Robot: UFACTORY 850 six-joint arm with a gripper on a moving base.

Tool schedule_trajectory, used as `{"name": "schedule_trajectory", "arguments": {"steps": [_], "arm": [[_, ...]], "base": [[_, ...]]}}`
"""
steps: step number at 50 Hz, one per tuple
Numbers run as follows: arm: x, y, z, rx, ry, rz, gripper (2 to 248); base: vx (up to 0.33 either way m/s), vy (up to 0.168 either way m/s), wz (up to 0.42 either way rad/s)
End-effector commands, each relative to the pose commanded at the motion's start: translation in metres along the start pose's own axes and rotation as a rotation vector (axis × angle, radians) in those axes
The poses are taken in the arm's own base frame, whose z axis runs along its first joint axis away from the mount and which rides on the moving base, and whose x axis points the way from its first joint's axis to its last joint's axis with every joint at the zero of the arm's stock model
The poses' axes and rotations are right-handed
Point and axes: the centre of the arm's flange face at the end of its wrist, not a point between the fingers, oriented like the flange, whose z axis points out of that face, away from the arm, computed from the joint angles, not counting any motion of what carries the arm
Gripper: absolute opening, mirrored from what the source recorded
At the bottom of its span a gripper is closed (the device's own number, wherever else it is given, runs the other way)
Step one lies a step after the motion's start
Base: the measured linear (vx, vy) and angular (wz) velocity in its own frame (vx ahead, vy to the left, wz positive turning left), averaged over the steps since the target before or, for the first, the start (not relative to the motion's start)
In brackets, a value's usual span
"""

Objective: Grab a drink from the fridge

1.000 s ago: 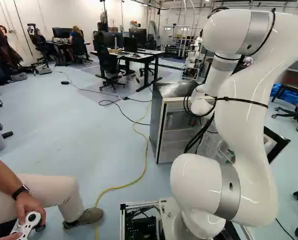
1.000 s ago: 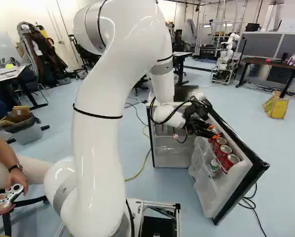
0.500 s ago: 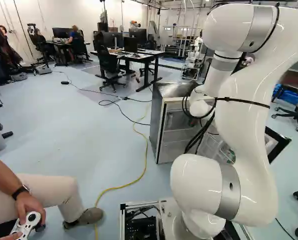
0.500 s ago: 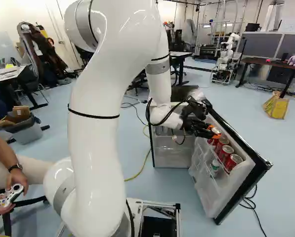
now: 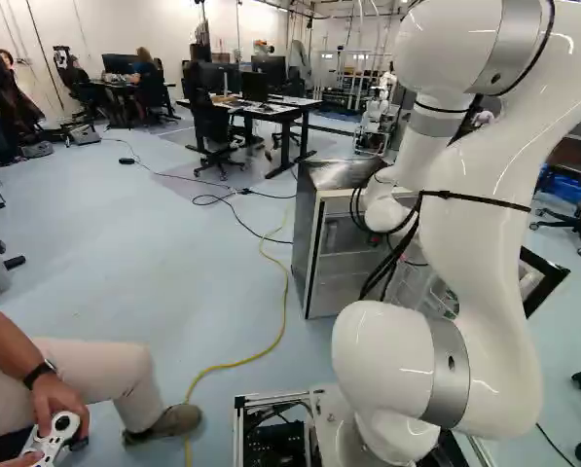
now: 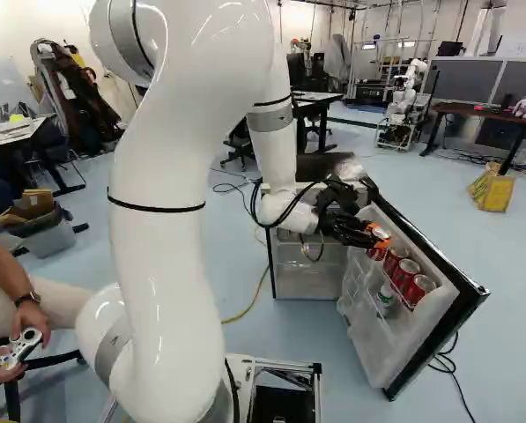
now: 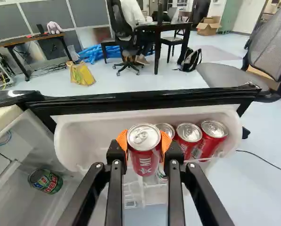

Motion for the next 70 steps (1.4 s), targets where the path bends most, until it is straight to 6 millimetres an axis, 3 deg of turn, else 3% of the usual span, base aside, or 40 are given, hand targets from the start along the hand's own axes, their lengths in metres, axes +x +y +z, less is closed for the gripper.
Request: {"name": "schedule_trajectory", "arguments": {"steps": [70], "arm": [[-0.033,0.037,-0.122,0.218,0.038,-0.153,90]], "base": [[0.0,0.0,0.0]]}}
